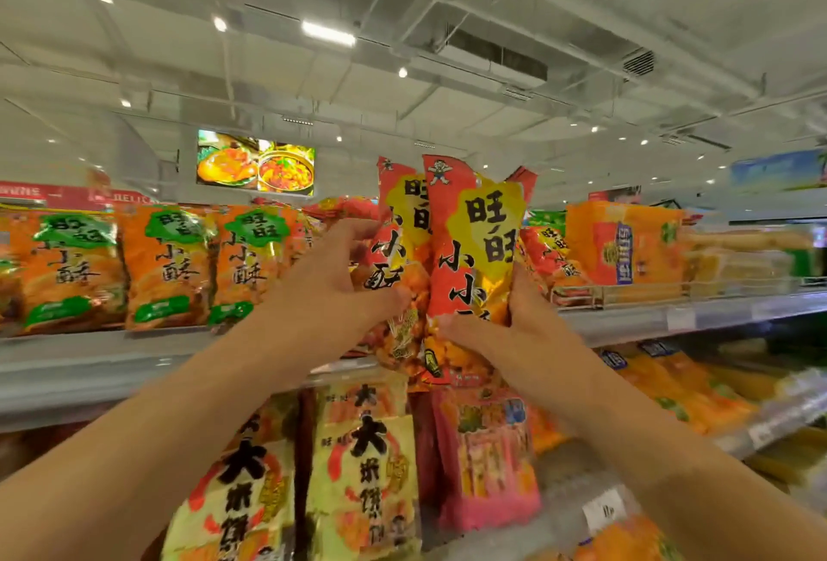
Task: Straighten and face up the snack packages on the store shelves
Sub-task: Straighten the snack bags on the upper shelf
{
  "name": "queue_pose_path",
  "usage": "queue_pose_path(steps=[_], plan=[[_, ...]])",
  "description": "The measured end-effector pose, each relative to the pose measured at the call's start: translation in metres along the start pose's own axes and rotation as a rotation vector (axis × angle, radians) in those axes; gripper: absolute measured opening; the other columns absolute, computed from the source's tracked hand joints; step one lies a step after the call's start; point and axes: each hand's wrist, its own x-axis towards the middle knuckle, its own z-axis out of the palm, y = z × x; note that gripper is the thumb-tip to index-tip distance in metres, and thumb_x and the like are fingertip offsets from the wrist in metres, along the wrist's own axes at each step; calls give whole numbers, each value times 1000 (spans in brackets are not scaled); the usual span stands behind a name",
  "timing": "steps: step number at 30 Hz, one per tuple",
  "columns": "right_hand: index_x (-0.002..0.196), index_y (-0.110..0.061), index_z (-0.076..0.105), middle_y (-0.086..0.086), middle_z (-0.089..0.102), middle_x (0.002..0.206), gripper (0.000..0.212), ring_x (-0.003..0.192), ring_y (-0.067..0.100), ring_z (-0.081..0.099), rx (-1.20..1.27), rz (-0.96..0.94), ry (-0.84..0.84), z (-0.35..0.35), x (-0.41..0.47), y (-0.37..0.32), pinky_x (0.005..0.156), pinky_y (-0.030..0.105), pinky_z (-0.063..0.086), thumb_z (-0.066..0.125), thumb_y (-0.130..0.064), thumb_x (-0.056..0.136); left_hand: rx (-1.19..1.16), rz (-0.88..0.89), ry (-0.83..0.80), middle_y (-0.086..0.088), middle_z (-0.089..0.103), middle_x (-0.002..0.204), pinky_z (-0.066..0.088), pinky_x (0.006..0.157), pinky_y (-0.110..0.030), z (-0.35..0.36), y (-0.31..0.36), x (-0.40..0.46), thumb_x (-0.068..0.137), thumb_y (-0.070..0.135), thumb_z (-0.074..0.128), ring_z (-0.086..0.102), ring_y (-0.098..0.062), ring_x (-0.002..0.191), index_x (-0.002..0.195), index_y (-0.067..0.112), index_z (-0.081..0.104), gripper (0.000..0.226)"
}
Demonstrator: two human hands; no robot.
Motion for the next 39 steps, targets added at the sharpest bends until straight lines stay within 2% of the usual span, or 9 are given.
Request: queue_pose_path(steps=[4,8,12,21,25,30,33,36,39], plan=[[140,-33,34,3,70,104,92,98,17,68,-10,-13,-16,-41,26,26,89,45,55,77,-53,61,5,2,52,35,48,102,52,75,-27,40,5,28,75,33,81,55,16,86,96,65,42,54],[105,-44,55,-7,72,89,44,85,11,71,9,-60,-6,-73,47,42,70,27,58,79,-44,68,-91,-28,120,20,55,105,59,61,-26,63,11,53,75,24,83,61,15,72,108,52,49,54],[105,-33,58,19,65,113,56,98,33,67,8,10,66,-114,71,42,84,55,56,81,-50,58,-122,11,165,21,58,98,46,53,-6,85,20,78,72,31,84,56,21,72,103,46,51,48],[112,-15,54,22,63,113,50,93,32,69,-64,9,228,-188,127,72,76,51,59,85,-21,73,-166,58,189,14,64,106,56,87,-40,155,43,147,74,32,84,66,-8,95,119,31,56,53],[99,-18,53,4,64,92,39,69,0,67,-40,-15,159,-196,162,106,51,18,53,84,-14,75,-87,36,285,17,61,103,54,86,-34,172,37,160,74,34,83,62,-3,94,117,33,53,52],[97,-14,65,10,74,94,26,93,30,71,-21,45,-15,-204,189,147,84,53,56,82,-18,77,-43,-35,439,7,64,110,58,79,-35,162,30,160,77,27,82,67,-10,93,124,26,57,53],[93,-18,64,2,75,84,27,83,18,72,-11,23,-60,-212,198,155,84,44,58,84,-20,74,-21,-48,571,7,63,109,56,61,-23,138,28,149,78,21,80,69,-3,81,115,31,57,44],[88,-20,56,-3,65,75,33,61,-5,62,-245,-80,-143,-205,198,156,57,12,48,85,-29,73,106,-69,691,9,64,105,55,64,-28,114,23,128,78,15,80,68,-7,83,112,33,56,45],[82,-28,46,-12,54,72,40,59,-1,49,-468,-147,-187,-197,190,158,47,14,31,82,-42,73,316,-145,711,14,62,102,54,72,-35,105,10,107,77,15,80,65,-10,84,115,36,54,50]])
